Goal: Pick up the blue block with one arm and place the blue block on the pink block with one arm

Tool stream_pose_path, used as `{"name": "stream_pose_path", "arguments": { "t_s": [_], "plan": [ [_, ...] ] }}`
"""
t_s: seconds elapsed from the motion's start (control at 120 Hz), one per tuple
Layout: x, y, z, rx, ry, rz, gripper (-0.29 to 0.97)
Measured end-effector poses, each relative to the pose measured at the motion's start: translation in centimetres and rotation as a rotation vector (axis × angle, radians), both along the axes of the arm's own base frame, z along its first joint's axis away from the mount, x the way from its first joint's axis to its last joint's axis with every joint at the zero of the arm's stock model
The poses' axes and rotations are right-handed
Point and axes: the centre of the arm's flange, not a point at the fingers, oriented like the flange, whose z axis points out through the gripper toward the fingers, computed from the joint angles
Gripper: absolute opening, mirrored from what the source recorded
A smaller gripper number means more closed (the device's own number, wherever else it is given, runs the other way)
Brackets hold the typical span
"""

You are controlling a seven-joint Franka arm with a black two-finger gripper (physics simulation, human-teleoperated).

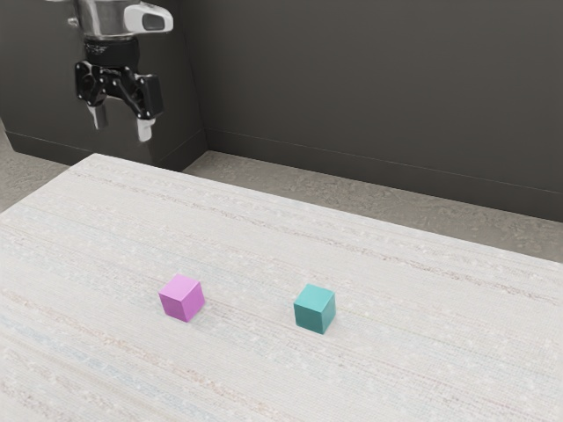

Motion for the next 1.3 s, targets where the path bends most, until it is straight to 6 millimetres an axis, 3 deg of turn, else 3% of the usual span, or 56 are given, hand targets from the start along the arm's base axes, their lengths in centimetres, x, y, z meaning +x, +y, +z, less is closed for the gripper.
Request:
{"name": "stream_pose_path", "arguments": {
  "t_s": [0.217, 0.292, 0.35, 0.442, 0.542, 0.642, 0.742, 0.842, 0.9, 0.967, 1.133, 1.3],
  "plan": [
    [1.2, -0.9, 1.3, 0.002, -0.121, 0.001, 0.68],
    [-0.7, -1.2, 9.2, -0.004, -0.278, 0.003, 0.68],
    [-1.9, -1.5, 11.9, -0.007, -0.328, 0.003, 0.68],
    [-2.5, -2.0, 12.8, -0.008, -0.335, 0.001, 0.68],
    [-2.1, -2.7, 12.1, -0.013, -0.316, -0.007, 0.68],
    [0.8, -4.4, 8.1, -0.030, -0.241, -0.041, 0.68],
    [3.8, -10.3, 2.5, -0.070, -0.161, -0.146, 0.68],
    [4.2, -13.8, -4.4, -0.065, -0.111, -0.201, 0.68],
    [4.2, -14.7, -8.6, -0.060, -0.090, -0.214, 0.68],
    [4.4, -15.1, -12.1, -0.061, -0.093, -0.219, 0.68],
    [4.4, -16.2, -18.0, -0.077, -0.138, -0.236, 0.68],
    [4.2, -18.3, -20.1, -0.098, -0.205, -0.272, 0.68]
  ]
}}
